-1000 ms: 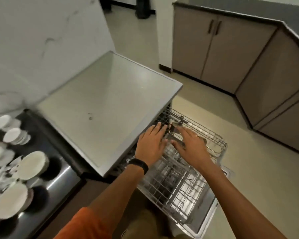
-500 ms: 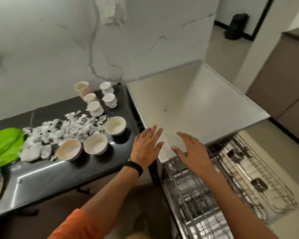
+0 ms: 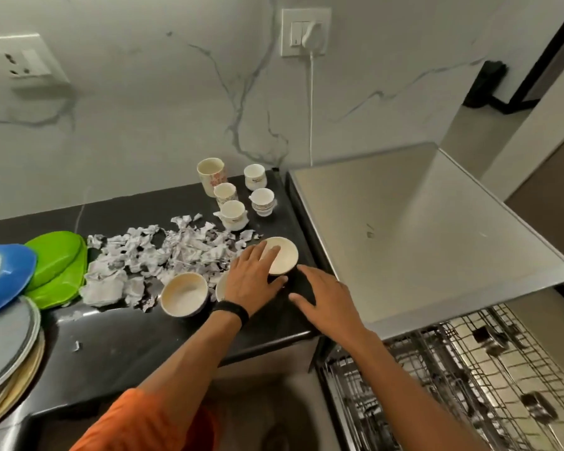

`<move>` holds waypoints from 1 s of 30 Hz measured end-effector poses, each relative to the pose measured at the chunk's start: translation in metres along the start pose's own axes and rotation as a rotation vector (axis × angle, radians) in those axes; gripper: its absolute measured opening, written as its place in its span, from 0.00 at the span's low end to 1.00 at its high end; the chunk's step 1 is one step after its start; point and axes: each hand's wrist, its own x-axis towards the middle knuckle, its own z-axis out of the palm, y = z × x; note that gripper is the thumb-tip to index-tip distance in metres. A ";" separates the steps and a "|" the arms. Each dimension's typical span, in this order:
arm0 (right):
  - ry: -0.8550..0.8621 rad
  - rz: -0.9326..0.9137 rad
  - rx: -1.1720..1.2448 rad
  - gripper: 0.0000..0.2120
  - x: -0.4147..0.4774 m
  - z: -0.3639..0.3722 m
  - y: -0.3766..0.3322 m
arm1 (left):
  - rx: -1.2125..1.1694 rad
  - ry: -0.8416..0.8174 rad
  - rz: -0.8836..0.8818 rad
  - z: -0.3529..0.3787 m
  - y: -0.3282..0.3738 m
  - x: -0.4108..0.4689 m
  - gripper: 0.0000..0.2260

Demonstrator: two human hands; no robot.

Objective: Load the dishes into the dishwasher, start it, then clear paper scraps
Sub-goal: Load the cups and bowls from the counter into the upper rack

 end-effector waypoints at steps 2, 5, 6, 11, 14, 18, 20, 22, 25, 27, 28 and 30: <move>0.000 0.014 -0.011 0.31 0.007 0.007 -0.005 | 0.034 -0.038 0.040 0.002 -0.008 0.007 0.28; 0.004 0.048 -0.018 0.30 0.010 0.012 -0.005 | 0.094 -0.098 0.124 0.009 -0.012 0.017 0.24; 0.002 0.065 -0.021 0.30 0.009 0.013 -0.004 | 0.110 -0.107 0.144 0.012 -0.011 0.020 0.23; -0.004 0.149 -0.036 0.31 0.003 0.014 0.009 | 0.169 -0.092 0.206 0.023 -0.003 0.031 0.13; 0.013 0.183 -0.029 0.32 -0.001 0.014 0.016 | 0.103 0.005 0.261 0.028 0.001 0.037 0.09; 0.073 0.240 0.041 0.35 -0.009 0.008 0.026 | -0.162 0.129 0.339 0.027 0.030 0.038 0.06; 0.130 0.294 0.095 0.40 -0.020 0.002 0.035 | -0.374 0.075 0.306 0.026 0.053 0.038 0.08; 0.196 0.357 0.136 0.47 -0.035 -0.005 0.047 | -0.608 -0.076 0.270 0.030 0.076 0.041 0.10; 0.318 0.471 0.202 0.53 -0.066 -0.017 0.069 | -0.942 -0.313 0.206 0.038 0.120 0.041 0.06; 0.399 0.521 0.256 0.54 -0.087 -0.024 0.080 | -1.070 -0.416 0.158 0.046 0.148 0.034 0.04; 0.444 0.546 0.297 0.54 -0.099 -0.027 0.086 | -1.127 -0.481 0.146 0.051 0.163 0.029 0.04; 0.539 0.591 0.352 0.55 -0.122 -0.033 0.096 | -1.231 -0.622 0.118 0.059 0.192 0.018 0.06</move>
